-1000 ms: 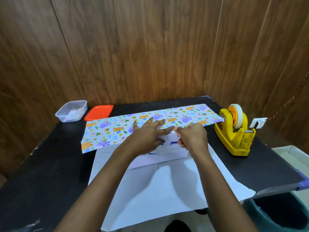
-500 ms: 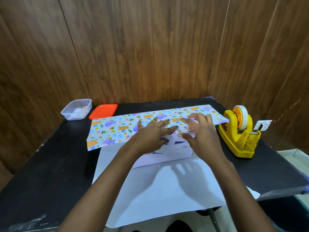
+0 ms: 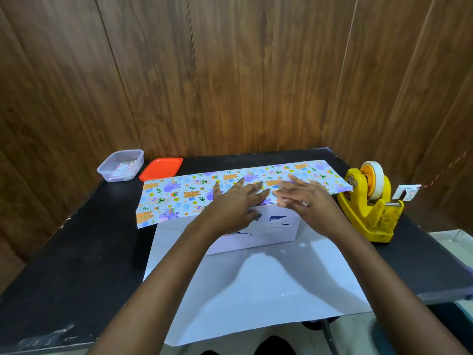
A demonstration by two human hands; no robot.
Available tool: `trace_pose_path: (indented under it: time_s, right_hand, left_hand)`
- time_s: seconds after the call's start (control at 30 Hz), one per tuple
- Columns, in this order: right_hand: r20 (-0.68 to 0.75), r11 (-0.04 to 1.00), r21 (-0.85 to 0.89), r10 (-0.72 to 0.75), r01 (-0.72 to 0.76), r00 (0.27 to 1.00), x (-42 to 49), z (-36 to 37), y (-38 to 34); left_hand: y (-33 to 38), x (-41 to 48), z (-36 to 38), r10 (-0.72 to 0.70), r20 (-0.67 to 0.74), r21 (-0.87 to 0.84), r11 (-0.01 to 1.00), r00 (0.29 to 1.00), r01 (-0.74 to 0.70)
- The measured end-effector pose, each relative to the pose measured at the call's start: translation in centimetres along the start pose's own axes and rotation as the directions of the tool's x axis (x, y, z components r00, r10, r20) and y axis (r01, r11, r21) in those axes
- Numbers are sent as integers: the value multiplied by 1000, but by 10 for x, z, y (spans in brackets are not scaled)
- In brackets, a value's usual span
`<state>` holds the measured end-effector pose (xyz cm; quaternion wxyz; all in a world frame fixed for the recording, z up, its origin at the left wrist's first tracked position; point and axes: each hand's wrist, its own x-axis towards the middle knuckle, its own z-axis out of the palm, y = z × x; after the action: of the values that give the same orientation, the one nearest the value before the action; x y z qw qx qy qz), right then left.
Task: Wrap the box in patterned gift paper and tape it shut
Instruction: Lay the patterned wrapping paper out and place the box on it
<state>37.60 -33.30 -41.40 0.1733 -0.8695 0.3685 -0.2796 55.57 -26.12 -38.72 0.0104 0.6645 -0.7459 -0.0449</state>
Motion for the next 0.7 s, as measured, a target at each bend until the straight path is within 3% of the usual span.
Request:
trace_pose_path:
  time_s: [0.1, 0.23, 0.4, 0.7]
  right_hand:
    - [-27, 997, 32, -74, 75, 997, -3, 6, 3]
    - [22, 987, -78, -141, 142, 990, -6, 3, 5]
    - [56, 974, -199, -102, 111, 993, -5, -1, 0]
    - [75, 969, -225, -87, 101, 993, 6, -5, -4]
  left_hand:
    - [0, 1, 0, 5, 3, 6, 1000, 1000, -5]
    - [1, 1, 0, 3, 13, 12, 1000, 1000, -3]
    - [-8, -8, 1, 29, -11, 56, 998, 1000, -28]
    - [-70, -67, 14, -119, -126, 192, 971, 985, 142]
